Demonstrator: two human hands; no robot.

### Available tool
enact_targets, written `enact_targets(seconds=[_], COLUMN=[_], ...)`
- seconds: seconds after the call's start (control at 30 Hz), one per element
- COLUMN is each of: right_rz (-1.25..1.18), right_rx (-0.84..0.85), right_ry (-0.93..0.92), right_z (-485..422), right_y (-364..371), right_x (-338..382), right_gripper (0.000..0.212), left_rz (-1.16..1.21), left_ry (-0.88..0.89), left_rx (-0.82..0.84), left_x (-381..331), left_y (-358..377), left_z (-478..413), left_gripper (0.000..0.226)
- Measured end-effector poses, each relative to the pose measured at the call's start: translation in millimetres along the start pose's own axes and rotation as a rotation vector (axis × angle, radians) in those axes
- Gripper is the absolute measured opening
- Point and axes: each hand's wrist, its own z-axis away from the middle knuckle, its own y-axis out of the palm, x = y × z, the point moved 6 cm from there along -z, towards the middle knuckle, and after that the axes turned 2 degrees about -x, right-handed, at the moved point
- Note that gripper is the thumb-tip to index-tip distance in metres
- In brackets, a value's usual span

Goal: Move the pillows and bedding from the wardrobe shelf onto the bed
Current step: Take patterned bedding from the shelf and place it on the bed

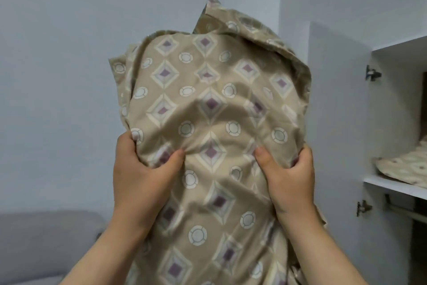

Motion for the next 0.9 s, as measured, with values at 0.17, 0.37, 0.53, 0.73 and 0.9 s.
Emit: enact_targets(seconds=[0.17, 0.37, 0.53, 0.73, 0.9], right_rz=[-0.13, -0.258, -0.335, -0.433, -0.414], right_rx=[0.235, 0.544, 0.762, 1.006, 1.217], right_ry=[0.074, 0.219, 0.317, 0.374, 0.392], right_z=[89.3, 194.4, 261.0, 307.4, 339.4], right_y=[174.6, 330.7, 431.2, 546.4, 631.7], right_x=[6.3, -1.8, -27.9, -90.3, -139.1], right_gripper=[0.084, 0.083, 0.069, 0.061, 0.082], left_rz=[-0.219, -0.438, -0.587, -0.753, -0.825], left_ry=[0.043, -0.013, -0.071, -0.144, -0.218], left_rx=[-0.217, -0.441, -0.597, -0.803, -0.966], left_x=[18.8, 43.1, 81.1, 162.9, 228.1], left_y=[-177.2, -329.4, -406.4, -456.2, -480.6], left_z=[-43.7, -54.3, -58.4, -74.9, -83.2], left_gripper=[0.045, 0.043, 0.047, 0.053, 0.05])
